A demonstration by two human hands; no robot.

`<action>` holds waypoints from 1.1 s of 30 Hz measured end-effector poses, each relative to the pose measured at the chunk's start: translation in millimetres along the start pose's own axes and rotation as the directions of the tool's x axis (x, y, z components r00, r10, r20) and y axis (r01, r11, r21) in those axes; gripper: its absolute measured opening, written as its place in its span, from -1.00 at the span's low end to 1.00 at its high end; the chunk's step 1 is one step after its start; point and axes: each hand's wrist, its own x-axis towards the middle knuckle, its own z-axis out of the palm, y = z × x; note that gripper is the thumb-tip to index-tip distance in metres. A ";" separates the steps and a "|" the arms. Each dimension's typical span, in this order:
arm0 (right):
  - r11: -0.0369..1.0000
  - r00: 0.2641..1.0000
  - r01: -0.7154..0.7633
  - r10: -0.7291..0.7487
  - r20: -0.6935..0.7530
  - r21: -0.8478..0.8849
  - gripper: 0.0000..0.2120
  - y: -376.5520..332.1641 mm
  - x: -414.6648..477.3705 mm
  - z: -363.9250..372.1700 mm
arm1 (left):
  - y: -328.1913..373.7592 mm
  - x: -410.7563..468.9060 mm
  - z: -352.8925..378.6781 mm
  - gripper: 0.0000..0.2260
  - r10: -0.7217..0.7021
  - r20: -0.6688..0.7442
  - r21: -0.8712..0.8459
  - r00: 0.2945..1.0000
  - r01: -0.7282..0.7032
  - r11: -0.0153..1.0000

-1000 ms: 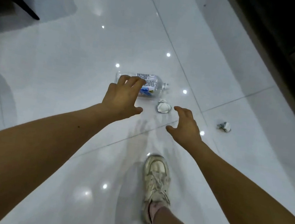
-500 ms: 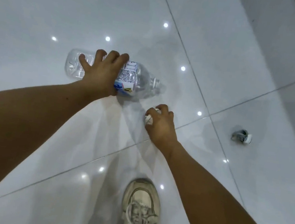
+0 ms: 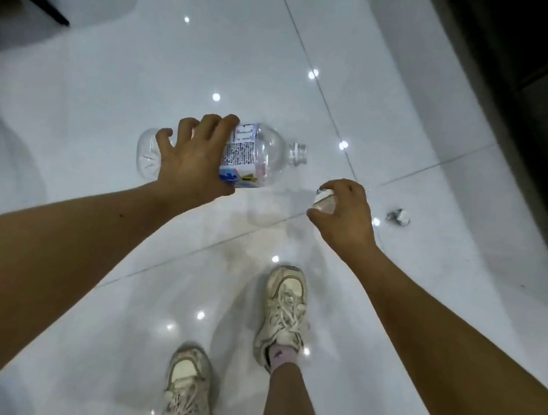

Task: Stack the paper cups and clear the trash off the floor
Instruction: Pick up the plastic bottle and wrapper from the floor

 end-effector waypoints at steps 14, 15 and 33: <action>0.935 0.915 0.347 -0.321 0.244 -0.071 -0.66 -111.3 -194.0 -40.9 | 21.7 -268.2 -120.1 -0.17 -0.447 -0.060 -0.230 0.892 0.424 0.876; 0.913 0.887 0.399 -0.362 0.288 -0.080 -0.65 -113.5 -207.2 -36.8 | 19.8 -288.9 -121.0 -0.16 -0.494 -0.072 -0.256 0.866 0.463 0.849; 0.444 0.281 0.893 -0.669 0.688 0.067 -0.63 -220.2 -617.6 -5.1 | 41.1 -766.8 -239.7 -0.13 -0.884 -0.310 -0.585 0.349 0.663 0.467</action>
